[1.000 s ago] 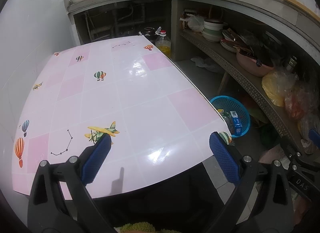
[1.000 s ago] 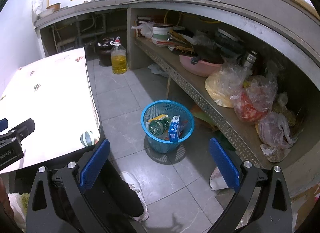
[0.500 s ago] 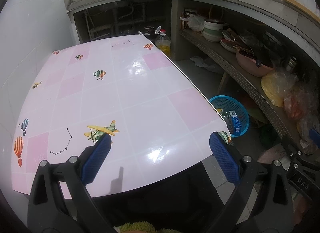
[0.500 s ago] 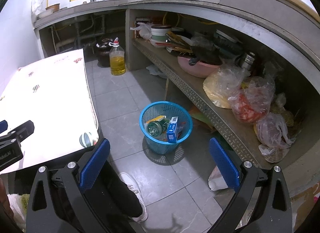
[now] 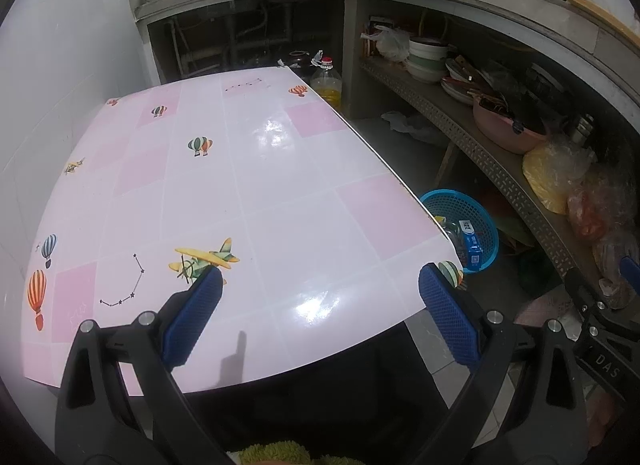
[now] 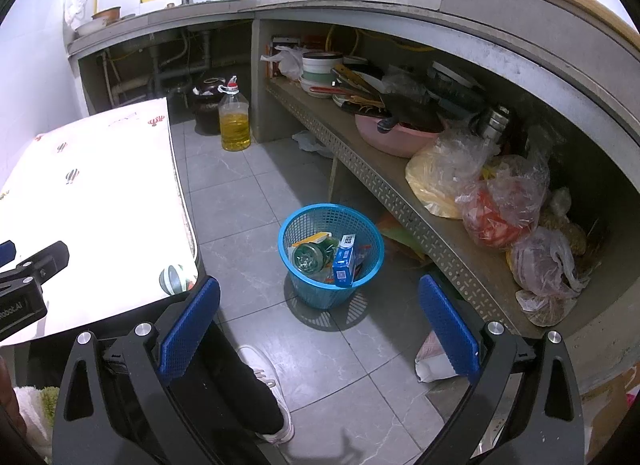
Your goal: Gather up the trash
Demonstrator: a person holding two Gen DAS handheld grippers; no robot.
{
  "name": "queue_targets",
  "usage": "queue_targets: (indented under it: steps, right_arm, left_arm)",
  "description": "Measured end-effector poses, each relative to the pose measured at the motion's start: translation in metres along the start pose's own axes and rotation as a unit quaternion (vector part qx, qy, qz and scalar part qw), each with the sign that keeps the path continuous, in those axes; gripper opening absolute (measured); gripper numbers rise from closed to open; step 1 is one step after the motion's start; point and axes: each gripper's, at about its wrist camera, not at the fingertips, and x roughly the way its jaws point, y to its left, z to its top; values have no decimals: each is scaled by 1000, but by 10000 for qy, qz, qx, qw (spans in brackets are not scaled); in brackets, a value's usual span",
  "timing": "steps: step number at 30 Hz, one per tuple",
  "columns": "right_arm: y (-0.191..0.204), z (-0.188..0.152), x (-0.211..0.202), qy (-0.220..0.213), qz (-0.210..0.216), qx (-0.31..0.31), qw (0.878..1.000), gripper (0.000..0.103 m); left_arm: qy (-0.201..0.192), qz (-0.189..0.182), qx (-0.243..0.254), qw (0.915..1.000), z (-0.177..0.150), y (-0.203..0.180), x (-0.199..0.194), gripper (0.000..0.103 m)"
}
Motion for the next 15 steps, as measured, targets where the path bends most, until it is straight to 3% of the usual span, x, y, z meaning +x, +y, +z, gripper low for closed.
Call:
queue_targets:
  steps: [15]
  right_arm:
    - [-1, 1, 0, -5, -2, -2, 10000, 97]
  left_arm:
    - [82, -21, -32, 10000, -1, 4, 2, 95]
